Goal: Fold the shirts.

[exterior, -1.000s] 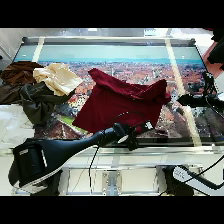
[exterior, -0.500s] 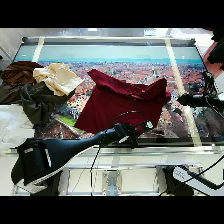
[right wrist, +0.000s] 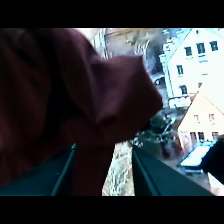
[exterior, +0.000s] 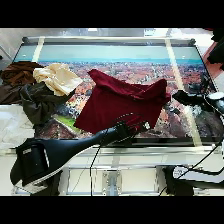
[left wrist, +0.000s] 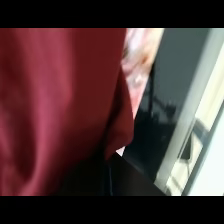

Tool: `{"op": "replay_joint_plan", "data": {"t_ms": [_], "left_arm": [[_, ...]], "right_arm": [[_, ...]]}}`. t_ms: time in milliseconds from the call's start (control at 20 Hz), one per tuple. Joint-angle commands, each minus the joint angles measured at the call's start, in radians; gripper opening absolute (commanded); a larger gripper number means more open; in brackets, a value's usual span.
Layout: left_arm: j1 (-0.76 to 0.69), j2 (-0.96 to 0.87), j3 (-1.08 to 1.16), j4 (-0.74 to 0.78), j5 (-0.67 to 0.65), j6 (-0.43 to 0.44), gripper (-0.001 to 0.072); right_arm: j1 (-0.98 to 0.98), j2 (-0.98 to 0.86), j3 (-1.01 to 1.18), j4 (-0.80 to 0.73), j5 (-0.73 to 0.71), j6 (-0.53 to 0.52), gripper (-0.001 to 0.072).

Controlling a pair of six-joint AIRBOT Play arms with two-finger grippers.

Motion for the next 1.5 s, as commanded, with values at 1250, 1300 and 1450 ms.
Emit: {"op": "replay_joint_plan", "data": {"t_ms": [1250, 1300, 1450], "left_arm": [[0.128, 0.308, 0.001, 0.530, -0.525, -0.299, 0.0009], [0.152, 0.373, 0.001, 0.570, -0.535, -0.319, 0.0009], [0.182, 0.571, 0.001, 0.740, -0.559, -0.350, 0.0009]], "right_arm": [[0.044, 0.264, 0.260, -0.320, 0.298, 0.031, 0.0022], [0.032, 0.332, 0.260, -0.336, 0.332, 0.031, 0.0022], [0.013, 0.560, 0.260, -0.352, 0.402, 0.029, 0.0021]]}}
